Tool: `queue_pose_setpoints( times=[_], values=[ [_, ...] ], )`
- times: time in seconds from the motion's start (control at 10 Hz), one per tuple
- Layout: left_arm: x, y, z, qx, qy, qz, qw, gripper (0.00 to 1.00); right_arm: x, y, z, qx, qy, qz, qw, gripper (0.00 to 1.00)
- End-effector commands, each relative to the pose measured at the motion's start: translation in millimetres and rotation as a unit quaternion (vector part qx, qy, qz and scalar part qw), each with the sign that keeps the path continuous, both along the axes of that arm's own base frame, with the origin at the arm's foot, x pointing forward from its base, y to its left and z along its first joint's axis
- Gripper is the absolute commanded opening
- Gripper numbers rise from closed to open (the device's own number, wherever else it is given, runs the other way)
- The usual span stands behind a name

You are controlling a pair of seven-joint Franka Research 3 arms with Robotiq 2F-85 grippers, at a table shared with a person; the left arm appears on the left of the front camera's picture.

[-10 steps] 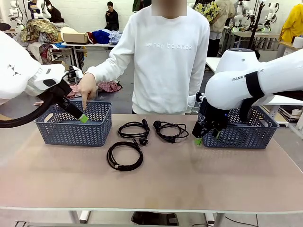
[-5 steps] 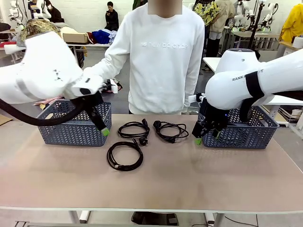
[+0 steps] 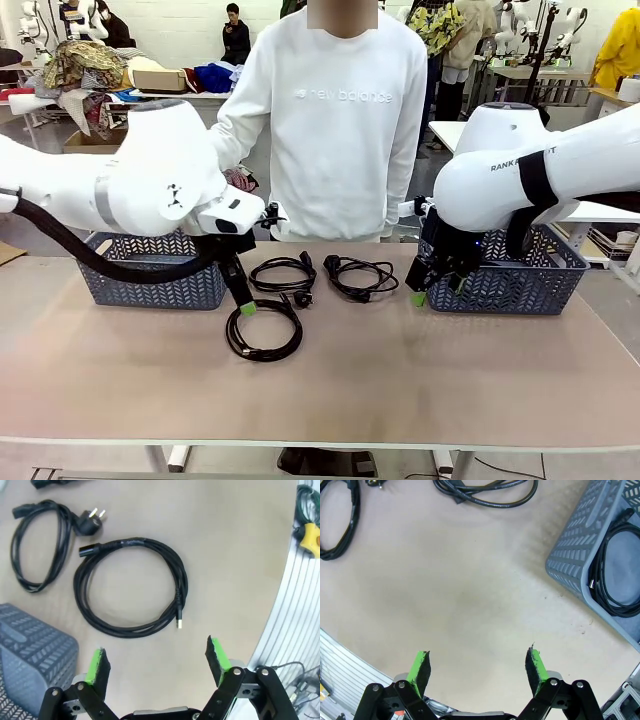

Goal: Organize the cables according to human instructions.
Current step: Pick up a bundle of cables and place it in the basket indicated by the human.

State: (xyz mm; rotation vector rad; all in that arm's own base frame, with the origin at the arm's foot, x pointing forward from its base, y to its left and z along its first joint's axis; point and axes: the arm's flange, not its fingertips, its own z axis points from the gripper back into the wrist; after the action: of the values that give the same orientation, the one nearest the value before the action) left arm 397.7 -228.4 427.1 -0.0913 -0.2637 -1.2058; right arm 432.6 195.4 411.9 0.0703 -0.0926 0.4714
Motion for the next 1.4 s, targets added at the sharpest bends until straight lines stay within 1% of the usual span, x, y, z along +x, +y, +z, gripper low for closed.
queue_pose_setpoints(
  times=[0.0, 0.1, 0.2, 0.9, 1.0, 1.3],
  values=[
    [3.2, -4.5, 0.0, 0.009, -0.008, 0.012, 1.000, 1.00, 0.3, 0.0, 2.1, 0.001, -0.002, 0.000, 1.000, 1.00],
    [3.0, -5.4, 3.0, 0.002, -0.009, 0.012, 1.000, 1.00, 0.3, 0.0, 2.1, 0.001, -0.002, 0.000, 1.000, 1.00],
    [-0.3, -4.1, -3.2, 0.001, 0.001, 0.002, 1.000, 1.00, 0.3, 0.0, 2.1, 0.001, -0.002, 0.000, 1.000, 1.00],
    [0.0, -5.8, -2.4, 0.000, 0.001, 0.003, 1.000, 1.00, 0.3, 0.0, 2.1, 0.001, -0.002, 0.000, 1.000, 1.00],
    [-0.6, -7.5, -4.4, -0.003, 0.005, 0.029, 1.000, 1.00, 0.3, 0.0, 2.1, 0.001, -0.002, 0.000, 1.000, 1.00],
    [-0.7, -35.5, -13.7, 0.022, 0.013, 0.112, 0.993, 1.00, 0.3, 0.0, 2.1, 0.001, -0.002, 0.000, 1.000, 1.00]
  ],
)
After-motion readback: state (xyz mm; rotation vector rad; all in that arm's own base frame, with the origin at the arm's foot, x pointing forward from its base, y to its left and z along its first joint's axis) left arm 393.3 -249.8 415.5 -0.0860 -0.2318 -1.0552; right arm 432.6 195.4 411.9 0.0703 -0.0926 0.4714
